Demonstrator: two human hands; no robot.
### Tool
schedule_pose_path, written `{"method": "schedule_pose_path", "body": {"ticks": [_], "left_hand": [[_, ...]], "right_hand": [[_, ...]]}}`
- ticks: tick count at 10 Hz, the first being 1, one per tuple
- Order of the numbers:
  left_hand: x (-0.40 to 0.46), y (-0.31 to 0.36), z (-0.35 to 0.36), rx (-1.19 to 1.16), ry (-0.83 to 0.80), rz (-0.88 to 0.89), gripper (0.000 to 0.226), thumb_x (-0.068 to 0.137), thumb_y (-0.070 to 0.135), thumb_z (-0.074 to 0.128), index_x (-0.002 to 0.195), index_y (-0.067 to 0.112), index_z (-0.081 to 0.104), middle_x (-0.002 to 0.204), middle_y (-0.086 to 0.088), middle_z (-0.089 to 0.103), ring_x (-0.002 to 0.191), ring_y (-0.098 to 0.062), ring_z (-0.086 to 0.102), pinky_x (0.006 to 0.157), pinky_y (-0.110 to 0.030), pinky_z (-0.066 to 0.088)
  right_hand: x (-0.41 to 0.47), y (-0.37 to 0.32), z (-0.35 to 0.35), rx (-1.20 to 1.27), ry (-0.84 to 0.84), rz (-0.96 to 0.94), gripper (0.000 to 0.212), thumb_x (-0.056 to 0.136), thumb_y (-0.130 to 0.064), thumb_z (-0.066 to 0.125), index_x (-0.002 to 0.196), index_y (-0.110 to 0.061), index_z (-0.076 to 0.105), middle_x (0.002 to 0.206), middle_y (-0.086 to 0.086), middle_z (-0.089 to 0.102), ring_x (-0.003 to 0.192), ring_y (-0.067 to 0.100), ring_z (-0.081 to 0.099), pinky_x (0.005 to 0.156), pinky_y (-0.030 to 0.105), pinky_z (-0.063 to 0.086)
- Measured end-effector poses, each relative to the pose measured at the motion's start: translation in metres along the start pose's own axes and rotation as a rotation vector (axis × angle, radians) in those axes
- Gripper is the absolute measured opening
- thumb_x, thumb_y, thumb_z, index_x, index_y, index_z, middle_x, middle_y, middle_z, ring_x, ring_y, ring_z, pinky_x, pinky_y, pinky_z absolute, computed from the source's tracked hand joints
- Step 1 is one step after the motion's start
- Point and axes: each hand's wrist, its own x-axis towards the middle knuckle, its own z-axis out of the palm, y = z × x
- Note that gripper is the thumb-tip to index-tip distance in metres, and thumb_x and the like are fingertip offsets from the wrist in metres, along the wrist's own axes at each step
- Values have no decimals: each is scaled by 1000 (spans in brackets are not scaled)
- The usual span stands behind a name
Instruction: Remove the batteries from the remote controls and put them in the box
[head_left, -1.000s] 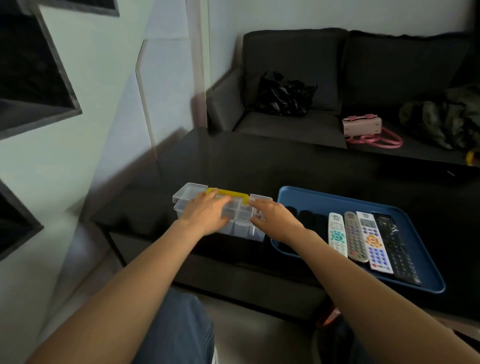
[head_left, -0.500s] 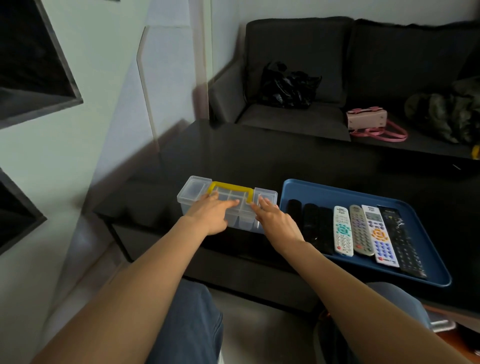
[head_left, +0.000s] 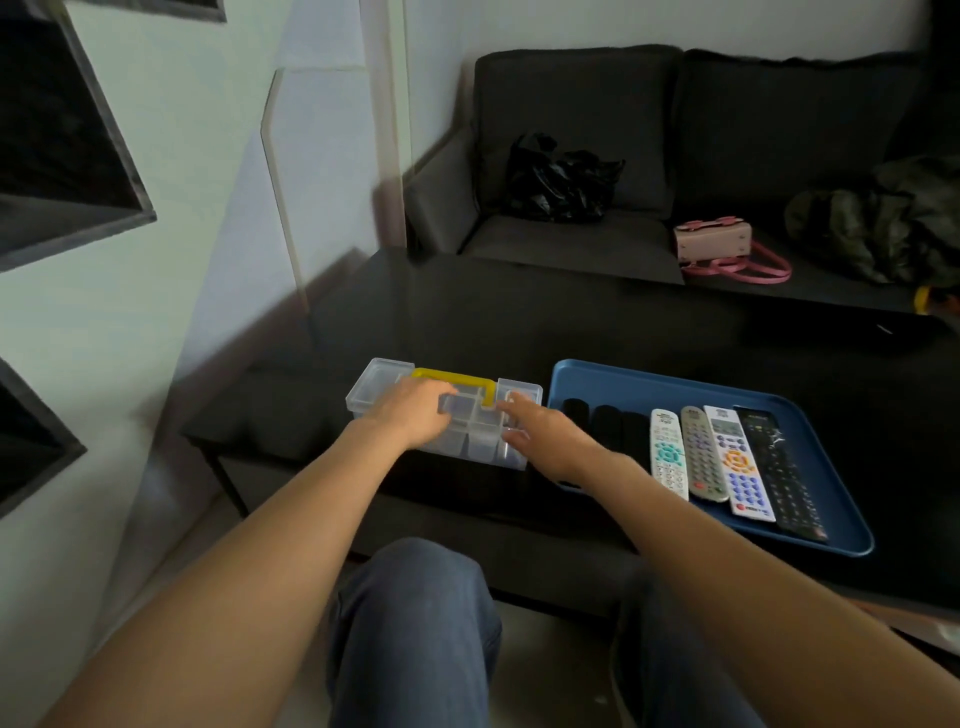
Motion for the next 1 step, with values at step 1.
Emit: {"method": "schedule_pose_path", "body": {"ticks": [1], "left_hand": [[1, 5, -11, -199, 72, 2, 39, 93, 23, 51, 132, 23, 48, 128, -6, 55, 112, -20, 53, 85, -28, 41]], "right_hand": [[-12, -6, -20, 113, 94, -12, 45, 100, -24, 43, 144, -16, 37, 157, 3, 22, 140, 24, 31, 108, 30, 28]]}}
